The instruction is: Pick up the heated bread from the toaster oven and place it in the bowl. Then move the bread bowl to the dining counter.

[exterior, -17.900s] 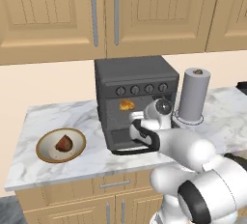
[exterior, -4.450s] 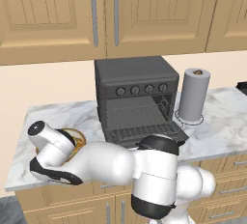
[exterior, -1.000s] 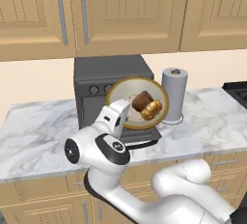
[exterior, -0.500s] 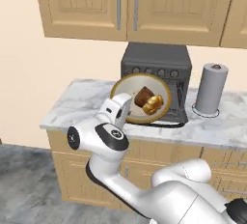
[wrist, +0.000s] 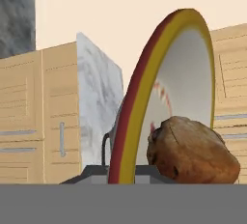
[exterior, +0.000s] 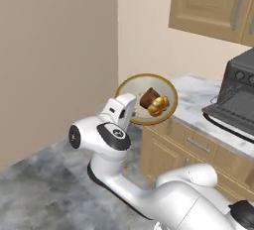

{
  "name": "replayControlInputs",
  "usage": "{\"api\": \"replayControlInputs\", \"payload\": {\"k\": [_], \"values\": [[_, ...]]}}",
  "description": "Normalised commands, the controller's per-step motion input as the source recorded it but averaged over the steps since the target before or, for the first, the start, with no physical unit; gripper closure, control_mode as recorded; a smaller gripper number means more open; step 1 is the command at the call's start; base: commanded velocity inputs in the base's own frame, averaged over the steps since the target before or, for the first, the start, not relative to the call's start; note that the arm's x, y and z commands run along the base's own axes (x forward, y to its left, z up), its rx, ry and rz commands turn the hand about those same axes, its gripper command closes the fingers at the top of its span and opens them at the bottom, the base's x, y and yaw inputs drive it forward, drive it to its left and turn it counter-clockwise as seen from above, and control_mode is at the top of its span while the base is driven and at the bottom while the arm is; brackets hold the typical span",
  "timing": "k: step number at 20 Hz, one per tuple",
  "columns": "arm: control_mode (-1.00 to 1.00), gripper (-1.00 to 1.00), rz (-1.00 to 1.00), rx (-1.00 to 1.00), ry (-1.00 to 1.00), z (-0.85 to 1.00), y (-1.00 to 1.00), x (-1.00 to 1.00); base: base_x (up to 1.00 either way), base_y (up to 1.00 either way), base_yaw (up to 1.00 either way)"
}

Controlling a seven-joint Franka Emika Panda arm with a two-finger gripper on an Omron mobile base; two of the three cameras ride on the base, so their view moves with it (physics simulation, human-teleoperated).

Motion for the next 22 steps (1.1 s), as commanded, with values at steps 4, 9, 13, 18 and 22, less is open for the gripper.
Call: {"api": "replayControlInputs", "payload": {"k": [4, 9, 13, 18, 22], "values": [[1.0, 1.0, 0.0, 0.0, 0.0, 0.0, 0.0, 0.0, 0.0, 0.0, 1.0], [1.0, 1.0, 0.0, 0.0, 0.0, 0.0, 0.0, 0.0, 0.0, 0.0, 1.0], [1.0, 1.0, 0.0, 0.0, 0.0, 0.0, 0.0, 0.0, 0.0, 0.0, 1.0], [1.0, 1.0, 0.0, 0.0, 0.0, 0.0, 0.0, 0.0, 0.0, 0.0, 1.0], [1.0, 1.0, 0.0, 0.0, 0.0, 0.0, 0.0, 0.0, 0.0, 0.0, 1.0]]}}
